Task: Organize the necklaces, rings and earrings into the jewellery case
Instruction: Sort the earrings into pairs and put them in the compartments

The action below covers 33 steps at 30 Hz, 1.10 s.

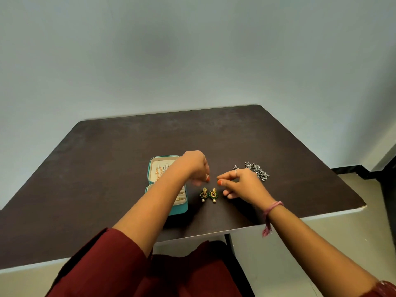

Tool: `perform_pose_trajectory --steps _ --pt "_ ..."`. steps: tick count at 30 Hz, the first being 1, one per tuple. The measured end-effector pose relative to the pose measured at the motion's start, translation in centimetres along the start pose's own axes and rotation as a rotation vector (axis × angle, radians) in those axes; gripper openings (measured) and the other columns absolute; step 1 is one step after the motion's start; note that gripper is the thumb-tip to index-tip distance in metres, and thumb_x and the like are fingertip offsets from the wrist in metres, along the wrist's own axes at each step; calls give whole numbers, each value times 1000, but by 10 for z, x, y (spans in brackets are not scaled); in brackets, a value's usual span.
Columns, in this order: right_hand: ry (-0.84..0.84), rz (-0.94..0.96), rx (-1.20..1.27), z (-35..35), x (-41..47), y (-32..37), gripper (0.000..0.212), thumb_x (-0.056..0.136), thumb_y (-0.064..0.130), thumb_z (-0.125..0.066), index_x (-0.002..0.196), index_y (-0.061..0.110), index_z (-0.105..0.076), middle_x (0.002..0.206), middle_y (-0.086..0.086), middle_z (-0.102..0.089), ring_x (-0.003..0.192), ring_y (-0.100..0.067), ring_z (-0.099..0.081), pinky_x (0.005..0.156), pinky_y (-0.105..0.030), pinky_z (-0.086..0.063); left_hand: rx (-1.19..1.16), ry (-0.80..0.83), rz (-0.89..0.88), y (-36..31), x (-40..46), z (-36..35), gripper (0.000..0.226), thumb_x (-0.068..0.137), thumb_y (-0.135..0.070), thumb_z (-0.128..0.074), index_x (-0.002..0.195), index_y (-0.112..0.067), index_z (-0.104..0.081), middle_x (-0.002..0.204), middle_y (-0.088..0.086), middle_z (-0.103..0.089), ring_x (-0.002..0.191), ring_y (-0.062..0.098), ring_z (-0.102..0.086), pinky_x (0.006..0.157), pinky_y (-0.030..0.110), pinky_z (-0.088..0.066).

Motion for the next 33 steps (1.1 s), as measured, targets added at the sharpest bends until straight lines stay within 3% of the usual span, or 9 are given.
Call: perform_pose_trajectory --steps 3,5,8,12,15,18,24,29,33 --pt "-78 3 18 22 1 0 10 88 8 -65 97 9 -70 79 -5 -69 57 -11 -63 53 -19 -55 -58 -57 -23 -10 1 4 12 90 -13 -62 100 -12 -69 98 8 -73 92 21 -71 85 31 -56" --pt "-153 18 -8 39 1 -2 9 88 10 -65 94 12 -71 77 -5 -69 57 -11 -64 54 -20 -55 -142 -82 -45 -15 6 1 8 90 -14 -60 90 -17 -68 91 10 -73 88 22 -72 85 34 -57" --pt "-293 68 -124 66 1 -11 7 87 15 -67 91 19 -72 77 0 -71 59 -9 -64 61 -19 -53 -224 -107 -72 -24 12 -9 17 90 -10 -56 97 -11 -71 83 10 -72 88 24 -71 86 34 -56" --pt "-514 115 -197 92 -5 -32 8 88 22 -66 92 22 -73 83 5 -68 73 -4 -61 65 -9 -41 -272 -121 -72 -35 26 -30 24 86 -1 -55 106 -5 -69 103 12 -72 100 26 -67 90 37 -54" --pt "-614 129 -128 100 -10 -49 9 89 19 -64 94 20 -71 90 -1 -67 75 -4 -58 64 -7 -41 -254 -136 -57 -38 39 -42 19 83 1 -55 92 -8 -68 88 13 -67 84 25 -63 87 36 -54" --pt "-647 131 -67 104 -11 -58 7 89 20 -64 93 23 -70 94 -3 -66 76 -7 -58 68 -16 -43 -263 -142 -15 -40 46 -50 12 85 -7 -55 89 -9 -66 81 9 -62 77 24 -58 84 32 -52" --pt "-610 143 -90 104 -6 -60 8 89 21 -65 94 21 -71 93 -1 -64 76 -6 -57 66 -12 -41 -586 -137 82 -43 62 -58 25 87 -32 -64 88 -7 -64 86 10 -75 82 22 -73 87 34 -56" --pt "-595 136 -107 104 -5 -64 7 88 20 -65 92 20 -71 90 0 -63 71 -7 -55 61 -8 -41 -688 -124 135 -48 69 -63 15 83 -15 -71 89 -3 -66 73 7 -67 68 22 -70 80 34 -59" --pt "-581 144 -101 104 -6 -63 6 87 20 -66 89 23 -71 89 1 -64 70 -9 -57 61 -7 -42 -791 -112 140 -49 69 -60 7 85 -1 -63 79 -4 -62 70 9 -62 50 14 -62 61 24 -57"
Point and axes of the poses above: each hand's wrist, its own x-axis towards the middle knuckle, its own z-axis out of the back of the hand, y = z × x, the point moved 4 cm from there along x, towards the middle knuckle
